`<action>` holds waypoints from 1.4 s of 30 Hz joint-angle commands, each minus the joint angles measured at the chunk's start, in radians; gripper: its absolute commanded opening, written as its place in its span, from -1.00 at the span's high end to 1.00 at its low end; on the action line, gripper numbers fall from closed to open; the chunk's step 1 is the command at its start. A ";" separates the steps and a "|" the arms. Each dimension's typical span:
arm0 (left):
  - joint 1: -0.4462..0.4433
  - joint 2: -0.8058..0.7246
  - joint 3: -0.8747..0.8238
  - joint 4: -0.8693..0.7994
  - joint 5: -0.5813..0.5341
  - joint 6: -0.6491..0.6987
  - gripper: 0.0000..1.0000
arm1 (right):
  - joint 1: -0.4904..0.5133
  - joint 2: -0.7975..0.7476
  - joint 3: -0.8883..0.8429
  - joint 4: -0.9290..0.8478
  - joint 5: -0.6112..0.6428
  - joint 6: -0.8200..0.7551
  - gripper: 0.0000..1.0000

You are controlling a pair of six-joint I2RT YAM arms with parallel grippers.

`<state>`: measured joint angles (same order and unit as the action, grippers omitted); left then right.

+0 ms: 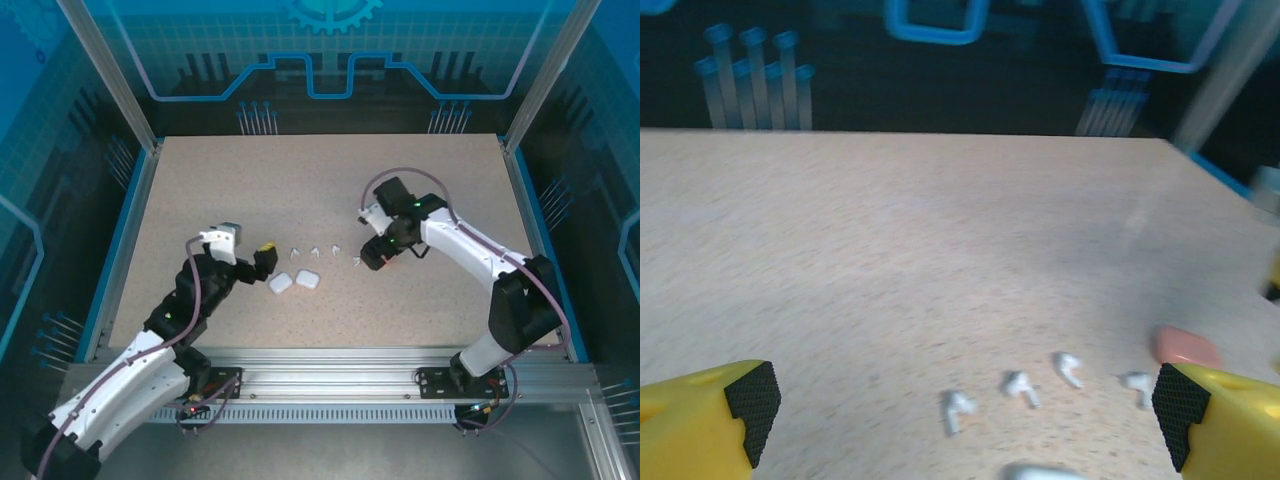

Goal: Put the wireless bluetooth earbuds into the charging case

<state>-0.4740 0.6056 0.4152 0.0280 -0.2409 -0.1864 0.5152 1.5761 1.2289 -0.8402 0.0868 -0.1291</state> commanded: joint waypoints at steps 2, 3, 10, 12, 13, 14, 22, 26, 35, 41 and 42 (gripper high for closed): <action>0.099 -0.037 0.043 -0.177 -0.027 -0.113 -0.98 | 0.118 0.068 0.119 -0.125 0.087 0.022 -0.86; 0.115 -0.042 0.048 -0.201 -0.033 -0.121 -0.98 | 0.143 0.094 0.151 -0.151 0.098 0.022 -0.88; 0.172 -0.057 0.057 -0.321 -0.095 -0.178 -0.98 | 0.283 0.288 0.363 -0.268 0.114 -0.010 -1.00; 0.179 -0.065 0.048 -0.330 -0.106 -0.206 -0.98 | 0.316 0.351 0.424 -0.295 0.115 -0.022 -1.00; 0.179 -0.070 0.044 -0.330 -0.107 -0.212 -0.98 | 0.327 0.377 0.451 -0.305 0.114 -0.026 -1.00; 0.179 -0.074 0.039 -0.329 -0.101 -0.215 -0.98 | 0.342 0.406 0.480 -0.317 0.115 -0.033 -1.00; 0.179 -0.099 0.019 -0.339 -0.089 -0.209 -0.98 | 0.414 0.586 0.659 -0.378 0.112 -0.065 -0.94; 0.179 -0.107 0.013 -0.339 -0.092 -0.210 -0.98 | 0.434 0.657 0.726 -0.394 0.096 -0.072 -0.86; 0.180 -0.113 0.008 -0.338 -0.093 -0.206 -0.98 | 0.441 0.791 0.830 -0.427 0.075 -0.081 -0.62; 0.180 -0.113 0.005 -0.331 -0.092 -0.205 -0.98 | 0.440 0.834 0.845 -0.424 0.075 -0.086 -0.54; 0.180 -0.113 0.005 -0.330 -0.090 -0.206 -0.97 | 0.440 0.839 0.845 -0.421 0.071 -0.086 -0.53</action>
<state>-0.3027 0.5026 0.4351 -0.2947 -0.3183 -0.3695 0.9485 2.3898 2.0441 -1.2270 0.1753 -0.2031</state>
